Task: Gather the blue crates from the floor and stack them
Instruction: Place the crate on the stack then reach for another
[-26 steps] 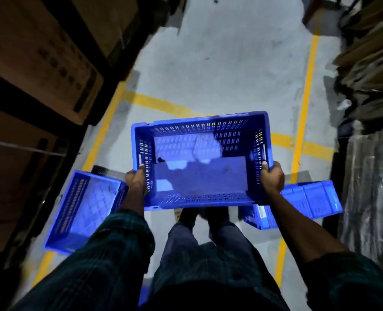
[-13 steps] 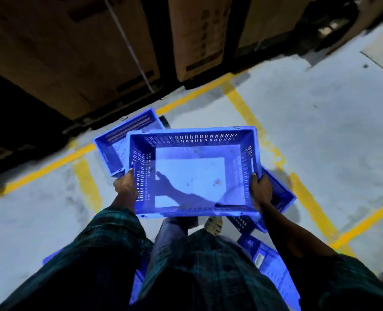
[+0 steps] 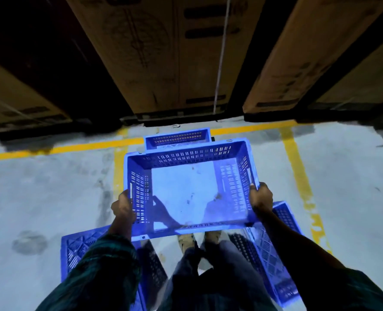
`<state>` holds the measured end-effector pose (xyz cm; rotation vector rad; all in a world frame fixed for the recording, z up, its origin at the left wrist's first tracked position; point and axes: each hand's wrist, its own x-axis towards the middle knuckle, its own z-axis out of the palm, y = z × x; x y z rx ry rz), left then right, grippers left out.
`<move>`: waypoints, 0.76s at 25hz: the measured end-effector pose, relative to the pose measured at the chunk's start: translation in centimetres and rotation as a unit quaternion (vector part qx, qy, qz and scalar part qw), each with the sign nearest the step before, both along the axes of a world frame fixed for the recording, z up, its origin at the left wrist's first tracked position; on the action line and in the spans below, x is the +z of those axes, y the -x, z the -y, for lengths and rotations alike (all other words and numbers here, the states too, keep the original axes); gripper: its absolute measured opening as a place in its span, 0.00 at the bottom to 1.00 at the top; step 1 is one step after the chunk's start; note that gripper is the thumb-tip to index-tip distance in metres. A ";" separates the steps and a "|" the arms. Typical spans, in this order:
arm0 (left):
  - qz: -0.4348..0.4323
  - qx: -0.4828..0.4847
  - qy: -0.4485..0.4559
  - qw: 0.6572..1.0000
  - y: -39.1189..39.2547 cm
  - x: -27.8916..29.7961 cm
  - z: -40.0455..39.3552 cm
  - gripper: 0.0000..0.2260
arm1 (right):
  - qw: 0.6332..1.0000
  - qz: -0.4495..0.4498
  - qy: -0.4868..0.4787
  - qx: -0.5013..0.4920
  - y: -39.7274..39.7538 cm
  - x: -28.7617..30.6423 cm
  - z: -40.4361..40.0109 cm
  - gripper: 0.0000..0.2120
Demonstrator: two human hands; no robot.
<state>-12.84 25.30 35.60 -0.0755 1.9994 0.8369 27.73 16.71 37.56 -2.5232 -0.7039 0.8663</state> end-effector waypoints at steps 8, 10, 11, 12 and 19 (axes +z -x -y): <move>0.000 0.021 -0.042 0.999 -1.8 -3.7 -10.9 0.11 | 0.999 0.010 -0.008 0.035 -1.8 -6.2 -13.1 0.15; 0.005 0.026 -0.060 0.998 -1.9 -7.2 -14.1 0.14 | 0.998 0.031 -0.013 0.055 -2.1 -9.8 -17.1 0.14; 0.012 0.022 -0.064 0.998 -1.8 -8.3 -15.1 0.16 | 0.997 0.033 -0.020 0.061 -2.1 -10.9 -18.3 0.14; 0.014 0.020 -0.071 0.997 -1.8 -9.9 -16.4 0.17 | 0.996 0.036 -0.032 0.069 -2.2 -12.9 -19.8 0.14; 0.025 -0.036 -0.152 0.987 -1.2 -26.4 -25.1 0.11 | 0.992 0.065 -0.067 0.080 -1.2 -31.9 -29.0 0.14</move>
